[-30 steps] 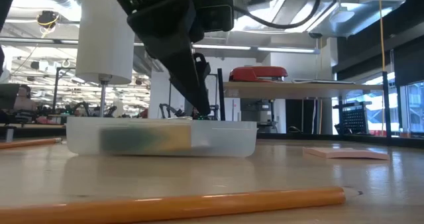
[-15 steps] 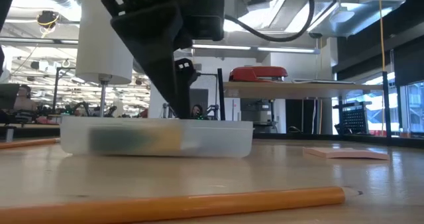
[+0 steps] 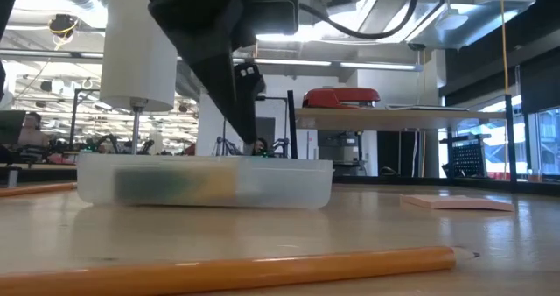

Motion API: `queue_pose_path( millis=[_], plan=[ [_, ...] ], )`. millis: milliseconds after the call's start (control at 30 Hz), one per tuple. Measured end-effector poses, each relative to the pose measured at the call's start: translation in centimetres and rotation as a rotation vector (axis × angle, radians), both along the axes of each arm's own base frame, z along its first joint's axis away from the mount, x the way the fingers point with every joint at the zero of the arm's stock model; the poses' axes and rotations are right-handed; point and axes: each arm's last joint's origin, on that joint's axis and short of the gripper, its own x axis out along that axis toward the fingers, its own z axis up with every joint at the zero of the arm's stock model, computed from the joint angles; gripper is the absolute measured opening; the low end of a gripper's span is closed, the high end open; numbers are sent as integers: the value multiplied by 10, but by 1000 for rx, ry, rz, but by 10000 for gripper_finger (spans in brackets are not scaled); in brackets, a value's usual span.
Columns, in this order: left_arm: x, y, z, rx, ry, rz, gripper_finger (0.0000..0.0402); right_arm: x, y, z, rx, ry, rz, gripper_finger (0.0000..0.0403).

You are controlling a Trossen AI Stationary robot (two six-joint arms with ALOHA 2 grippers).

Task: Pack school essentials
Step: Put the yellow crayons box into the blue supply box

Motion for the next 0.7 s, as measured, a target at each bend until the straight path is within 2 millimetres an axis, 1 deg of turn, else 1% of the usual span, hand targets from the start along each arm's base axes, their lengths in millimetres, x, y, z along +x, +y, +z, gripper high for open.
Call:
queue_pose_path(
  millis=[167,367,700],
  plan=[
    [3,6,-6,-28,27,15,396,0,0,0,0,0,0,139],
    [5,11,-6,-25,21,33,396,0,0,0,0,0,0,139],
    [4,11,-6,-28,27,24,396,0,0,0,0,0,0,139]
  ],
)
